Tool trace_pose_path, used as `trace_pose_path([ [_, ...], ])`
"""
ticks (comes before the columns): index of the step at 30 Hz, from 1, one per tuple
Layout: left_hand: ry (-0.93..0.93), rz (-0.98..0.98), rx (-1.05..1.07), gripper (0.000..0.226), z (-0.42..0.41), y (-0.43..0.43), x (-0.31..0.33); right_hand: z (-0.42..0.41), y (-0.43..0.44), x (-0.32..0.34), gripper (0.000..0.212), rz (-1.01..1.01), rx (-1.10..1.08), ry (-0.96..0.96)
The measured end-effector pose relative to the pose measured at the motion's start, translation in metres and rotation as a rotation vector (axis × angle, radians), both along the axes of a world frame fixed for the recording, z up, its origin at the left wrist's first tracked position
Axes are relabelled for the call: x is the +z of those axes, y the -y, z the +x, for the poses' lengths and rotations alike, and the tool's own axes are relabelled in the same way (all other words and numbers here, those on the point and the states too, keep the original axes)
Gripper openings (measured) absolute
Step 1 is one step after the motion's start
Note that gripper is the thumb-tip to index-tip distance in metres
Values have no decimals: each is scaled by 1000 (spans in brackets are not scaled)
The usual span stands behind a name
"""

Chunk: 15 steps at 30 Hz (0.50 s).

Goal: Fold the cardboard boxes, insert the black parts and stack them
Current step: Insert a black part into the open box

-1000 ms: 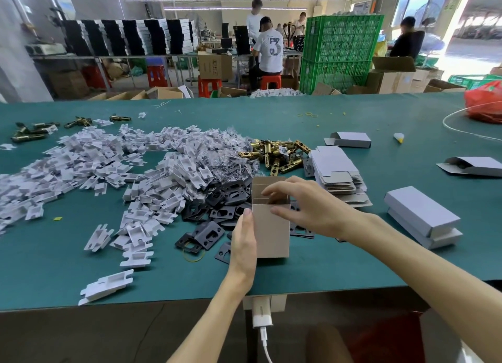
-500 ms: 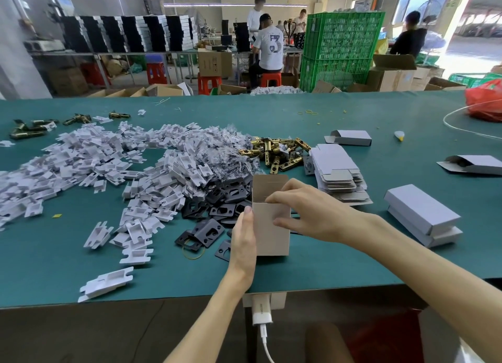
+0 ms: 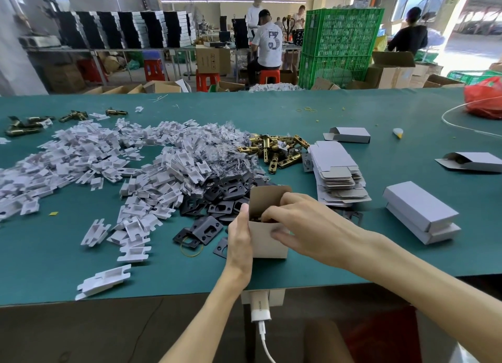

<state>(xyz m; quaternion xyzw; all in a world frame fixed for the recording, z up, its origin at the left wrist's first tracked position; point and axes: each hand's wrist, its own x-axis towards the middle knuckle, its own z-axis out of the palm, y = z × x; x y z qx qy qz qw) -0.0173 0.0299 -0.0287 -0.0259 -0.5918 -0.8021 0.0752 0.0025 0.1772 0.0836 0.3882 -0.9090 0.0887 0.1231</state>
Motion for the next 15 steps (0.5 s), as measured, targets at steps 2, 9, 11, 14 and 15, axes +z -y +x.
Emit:
trace_pose_path([
  [2, 6, -15, 3, 44, 0, 0, 0, 3, -4, -2, 21, -123, -7, 13],
  [9, -12, -56, -6, 41, 0, -2, -2, 10, -7, -12, 21, -543, -54, 133],
  [11, 1, -55, -2, 40, -3, -2, -6, 12, -2, -13, 22, -680, -41, 114],
  [14, 27, -20, 6, 47, -5, -2, -9, 7, -3, -5, 18, -1043, -15, 106],
  [15, 35, -16, 1, 49, -5, -2, -9, 1, -7, -3, 15, -1163, -50, 103],
])
